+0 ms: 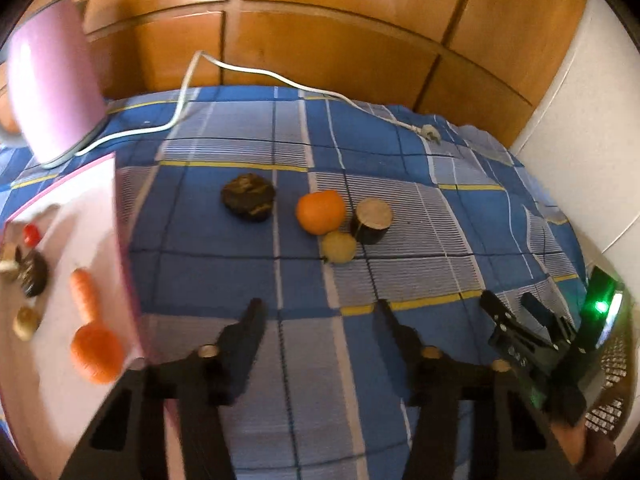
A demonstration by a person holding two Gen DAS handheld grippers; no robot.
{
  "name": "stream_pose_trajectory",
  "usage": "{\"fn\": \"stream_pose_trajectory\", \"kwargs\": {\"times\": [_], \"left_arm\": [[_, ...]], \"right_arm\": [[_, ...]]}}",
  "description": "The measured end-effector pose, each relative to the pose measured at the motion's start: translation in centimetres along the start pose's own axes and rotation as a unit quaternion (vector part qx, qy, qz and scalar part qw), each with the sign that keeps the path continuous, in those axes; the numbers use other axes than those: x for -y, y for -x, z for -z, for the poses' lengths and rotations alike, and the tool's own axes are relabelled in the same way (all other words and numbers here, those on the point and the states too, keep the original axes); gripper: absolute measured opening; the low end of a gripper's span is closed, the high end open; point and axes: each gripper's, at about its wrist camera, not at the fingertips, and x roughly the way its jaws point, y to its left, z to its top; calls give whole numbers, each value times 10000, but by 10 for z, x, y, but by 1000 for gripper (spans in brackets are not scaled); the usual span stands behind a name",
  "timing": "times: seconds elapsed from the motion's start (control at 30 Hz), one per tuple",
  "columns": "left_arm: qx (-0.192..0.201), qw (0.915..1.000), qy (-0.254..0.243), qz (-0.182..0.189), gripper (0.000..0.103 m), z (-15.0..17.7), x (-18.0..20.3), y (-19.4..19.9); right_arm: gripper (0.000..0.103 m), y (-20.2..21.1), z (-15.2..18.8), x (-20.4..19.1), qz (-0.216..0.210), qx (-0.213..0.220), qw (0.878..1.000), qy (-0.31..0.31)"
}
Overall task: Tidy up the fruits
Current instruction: 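Reach the left tool to the small beige round fruit and grasp it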
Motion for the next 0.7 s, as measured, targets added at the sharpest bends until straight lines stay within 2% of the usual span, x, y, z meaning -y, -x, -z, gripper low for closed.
{"fn": "stream_pose_trajectory", "kwargs": {"times": [0.03,0.13,0.2,0.27,0.43,0.5,0.53,0.57,0.7], "left_arm": [[-31,10000,4,22,44,-2,1,-5],[-130,9998,107,87,43,-10,4,-21],[-138,9998,159,74,44,-18,7,-32],[-145,9998,109,-84,52,-24,11,-42],[-342,9991,-83,-244,52,-37,22,-68],[-426,9987,-74,-283,42,-38,23,-78],[-370,9985,-112,-395,31,-37,23,-80],[-276,9983,-191,-486,27,-36,24,-79],[-149,9992,-209,-312,26,-22,22,-66]], "right_arm": [[84,0,0,-1,-8,-1,10000,16],[85,0,0,-2,-1,7,10000,39],[85,0,1,-1,-14,21,10000,34],[85,0,1,-1,-16,30,10000,34],[85,1,2,-1,-23,48,10000,31],[85,1,2,-1,-24,57,10000,29],[86,1,2,-1,-22,62,10000,31],[86,1,2,-1,-21,64,10000,33],[86,1,2,-1,-31,81,10000,30]]}}
